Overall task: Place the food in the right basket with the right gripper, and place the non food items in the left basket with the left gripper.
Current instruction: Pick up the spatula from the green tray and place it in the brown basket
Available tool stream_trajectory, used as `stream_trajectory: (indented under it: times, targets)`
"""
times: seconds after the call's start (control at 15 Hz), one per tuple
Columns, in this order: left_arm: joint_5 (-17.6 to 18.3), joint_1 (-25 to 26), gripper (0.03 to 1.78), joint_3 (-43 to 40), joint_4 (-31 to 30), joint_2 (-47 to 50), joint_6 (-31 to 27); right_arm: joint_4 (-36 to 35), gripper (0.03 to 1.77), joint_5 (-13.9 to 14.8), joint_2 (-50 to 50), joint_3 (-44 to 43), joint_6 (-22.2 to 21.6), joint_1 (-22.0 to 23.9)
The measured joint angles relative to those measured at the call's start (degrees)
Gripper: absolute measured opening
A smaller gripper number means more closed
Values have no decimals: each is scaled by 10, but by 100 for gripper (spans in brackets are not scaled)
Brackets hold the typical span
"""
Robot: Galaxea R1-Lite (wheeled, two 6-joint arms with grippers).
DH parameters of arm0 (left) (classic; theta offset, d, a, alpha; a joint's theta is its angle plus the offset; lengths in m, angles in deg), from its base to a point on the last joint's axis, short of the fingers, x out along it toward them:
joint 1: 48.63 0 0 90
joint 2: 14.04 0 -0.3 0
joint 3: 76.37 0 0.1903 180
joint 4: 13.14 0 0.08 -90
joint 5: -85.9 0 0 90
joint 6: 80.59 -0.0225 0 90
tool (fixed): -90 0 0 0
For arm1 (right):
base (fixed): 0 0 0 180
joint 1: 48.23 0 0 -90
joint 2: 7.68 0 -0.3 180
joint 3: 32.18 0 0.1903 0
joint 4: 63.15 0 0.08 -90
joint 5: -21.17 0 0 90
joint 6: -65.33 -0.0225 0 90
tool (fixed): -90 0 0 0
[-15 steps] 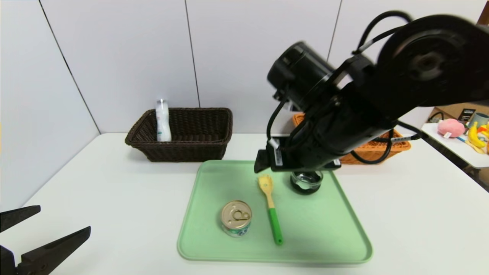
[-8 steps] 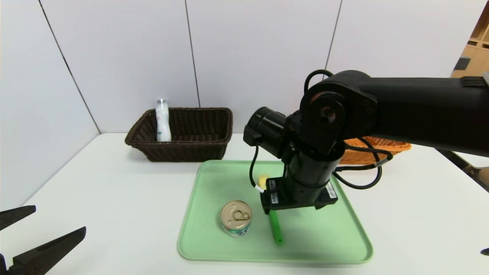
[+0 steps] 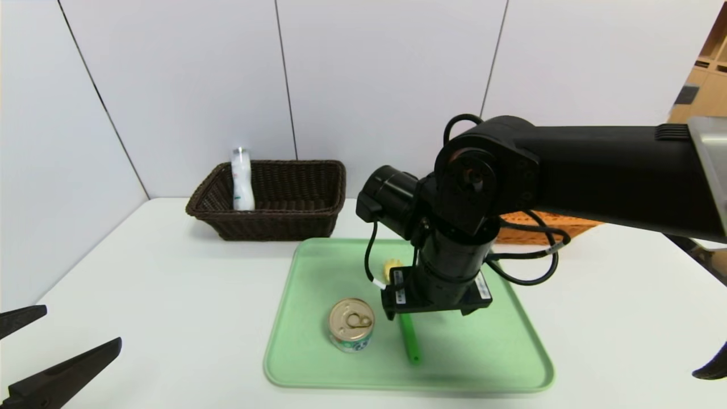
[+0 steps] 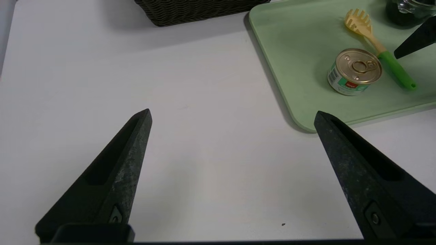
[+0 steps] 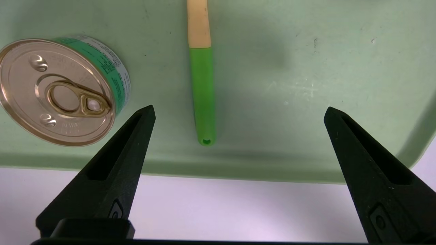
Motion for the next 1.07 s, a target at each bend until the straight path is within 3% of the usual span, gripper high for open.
stream_trajectory:
  times: [0.47, 1.07]
  targets:
    - [1, 0, 169, 3, -1, -4, -2, -24, 171, 25, -20, -1, 8, 2]
    - [8, -1, 169, 60, -3, -44, -11, -33, 171, 17, -34, -1, 7, 28]
